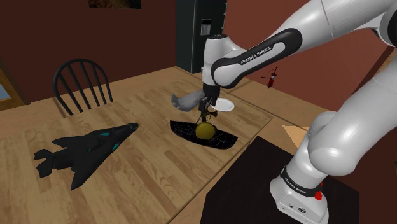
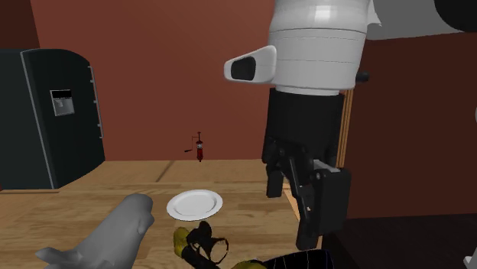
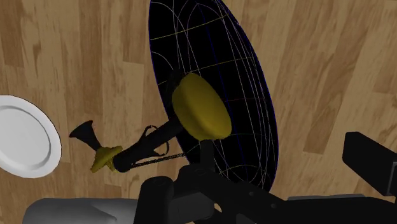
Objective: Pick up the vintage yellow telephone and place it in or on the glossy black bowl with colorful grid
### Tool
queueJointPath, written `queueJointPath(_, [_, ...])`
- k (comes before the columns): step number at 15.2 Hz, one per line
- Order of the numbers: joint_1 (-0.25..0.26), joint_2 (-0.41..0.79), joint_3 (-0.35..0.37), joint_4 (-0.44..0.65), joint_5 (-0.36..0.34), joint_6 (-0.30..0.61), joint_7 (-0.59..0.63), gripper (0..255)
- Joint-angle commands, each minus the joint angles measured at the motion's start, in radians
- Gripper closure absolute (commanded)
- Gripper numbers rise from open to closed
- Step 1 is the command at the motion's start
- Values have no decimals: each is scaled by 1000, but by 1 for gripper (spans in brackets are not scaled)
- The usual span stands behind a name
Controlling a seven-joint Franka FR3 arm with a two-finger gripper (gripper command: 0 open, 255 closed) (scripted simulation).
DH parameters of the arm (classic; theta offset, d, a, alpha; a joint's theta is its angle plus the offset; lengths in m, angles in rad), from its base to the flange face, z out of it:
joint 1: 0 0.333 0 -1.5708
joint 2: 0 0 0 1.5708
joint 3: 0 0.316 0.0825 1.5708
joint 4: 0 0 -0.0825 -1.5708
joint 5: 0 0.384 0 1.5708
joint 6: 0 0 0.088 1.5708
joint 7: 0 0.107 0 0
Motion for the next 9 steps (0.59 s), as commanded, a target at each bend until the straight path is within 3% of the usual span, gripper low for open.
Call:
queueJointPath(1, [3, -37, 2, 28, 6, -66, -5, 0])
queueJointPath(9, [5, -51, 4, 42, 9, -95, -6, 0])
